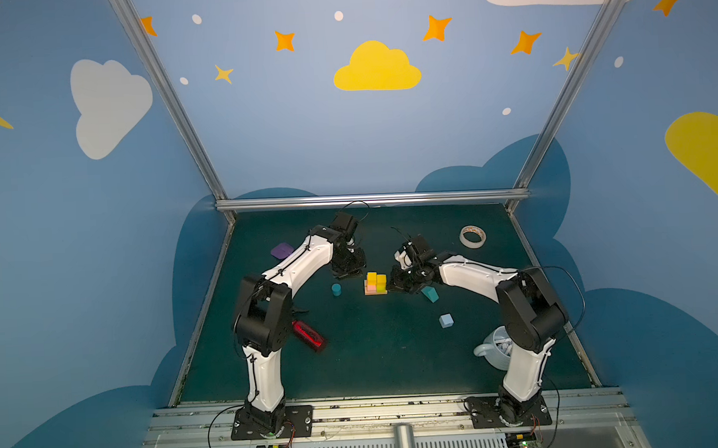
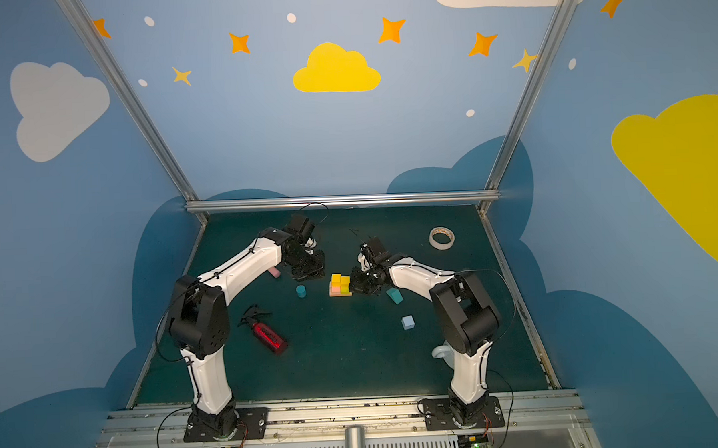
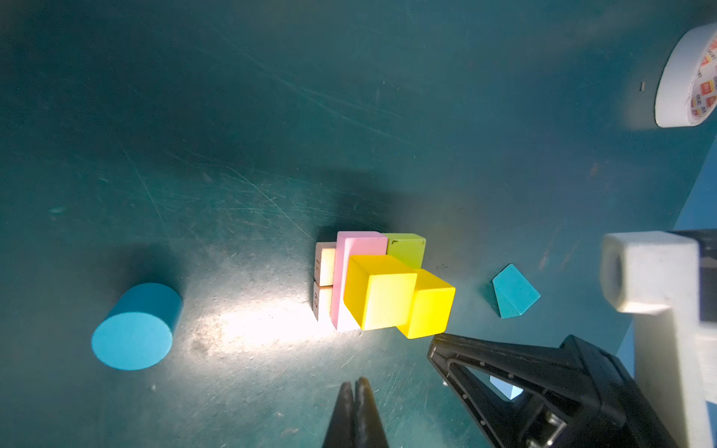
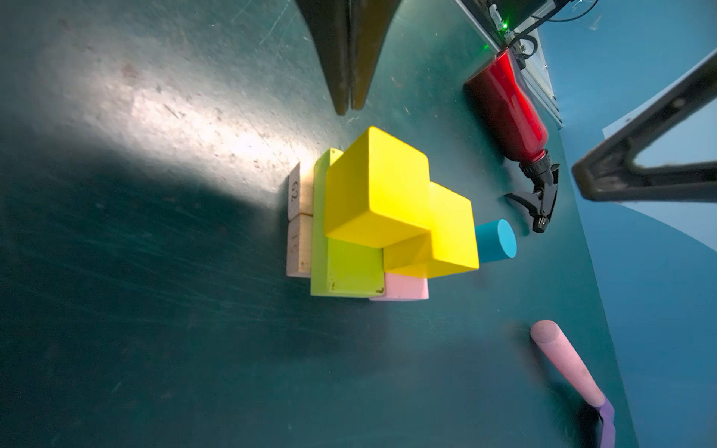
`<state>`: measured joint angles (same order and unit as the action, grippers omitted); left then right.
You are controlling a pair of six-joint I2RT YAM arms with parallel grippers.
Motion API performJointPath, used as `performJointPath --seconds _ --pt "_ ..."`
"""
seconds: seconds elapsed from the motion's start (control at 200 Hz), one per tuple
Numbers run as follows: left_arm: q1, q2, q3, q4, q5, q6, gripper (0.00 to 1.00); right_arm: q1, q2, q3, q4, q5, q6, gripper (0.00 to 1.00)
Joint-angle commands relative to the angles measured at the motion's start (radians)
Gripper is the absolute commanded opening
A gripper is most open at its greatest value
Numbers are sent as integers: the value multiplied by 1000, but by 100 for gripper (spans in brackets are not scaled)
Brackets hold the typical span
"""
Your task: Build the wood block tower
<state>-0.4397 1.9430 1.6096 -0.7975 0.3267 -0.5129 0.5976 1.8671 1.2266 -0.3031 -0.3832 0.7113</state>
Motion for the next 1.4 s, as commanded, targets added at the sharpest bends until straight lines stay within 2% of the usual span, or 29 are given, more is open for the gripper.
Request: performJointPath --seconds 0.0,1.397 --pt "-1 -26 -12 -12 -5 -1 5 4 -17 9 9 -5 10 0" --pt "-1 -42 -38 -3 -5 -4 5 8 33 44 35 -15 27 0"
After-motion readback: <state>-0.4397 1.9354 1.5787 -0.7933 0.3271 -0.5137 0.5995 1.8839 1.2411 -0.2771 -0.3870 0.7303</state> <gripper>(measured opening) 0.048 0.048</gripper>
